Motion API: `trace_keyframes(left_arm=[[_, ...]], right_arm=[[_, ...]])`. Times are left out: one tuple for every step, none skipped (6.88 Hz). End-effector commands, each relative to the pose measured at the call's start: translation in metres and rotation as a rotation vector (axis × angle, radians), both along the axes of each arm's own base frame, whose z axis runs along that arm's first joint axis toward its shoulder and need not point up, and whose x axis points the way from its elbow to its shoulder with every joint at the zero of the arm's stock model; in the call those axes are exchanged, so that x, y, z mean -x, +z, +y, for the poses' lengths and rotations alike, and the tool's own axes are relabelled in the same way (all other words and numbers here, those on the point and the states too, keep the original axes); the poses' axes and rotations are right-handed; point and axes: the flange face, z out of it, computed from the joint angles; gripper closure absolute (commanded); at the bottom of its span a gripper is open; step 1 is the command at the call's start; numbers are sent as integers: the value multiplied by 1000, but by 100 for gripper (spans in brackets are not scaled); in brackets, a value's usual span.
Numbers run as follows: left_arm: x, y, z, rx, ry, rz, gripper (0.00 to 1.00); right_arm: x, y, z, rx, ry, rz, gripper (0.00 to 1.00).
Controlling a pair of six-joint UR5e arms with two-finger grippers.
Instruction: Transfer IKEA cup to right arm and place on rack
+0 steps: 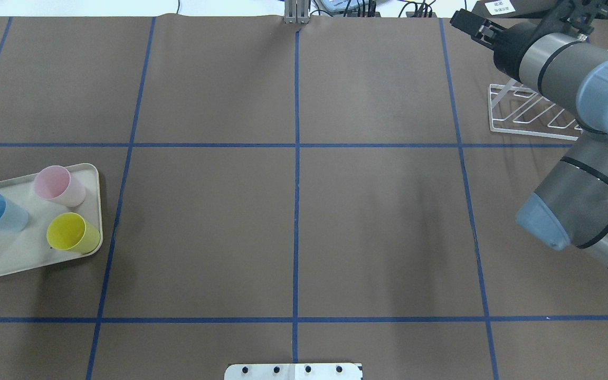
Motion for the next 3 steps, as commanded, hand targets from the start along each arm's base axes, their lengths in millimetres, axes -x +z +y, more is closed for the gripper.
trace_keyframes(left_arm=[[-5,-2,1,-4,11,2,85],[-5,-4,0,-30,16,8,100],[-5,-5,2,-35,14,16,100]], right_arm=[[1,0,1,0,-2,-1,1],[3,-1,2,-1,-5,-2,1],[2,-1,2,-2,-5,-3,1]])
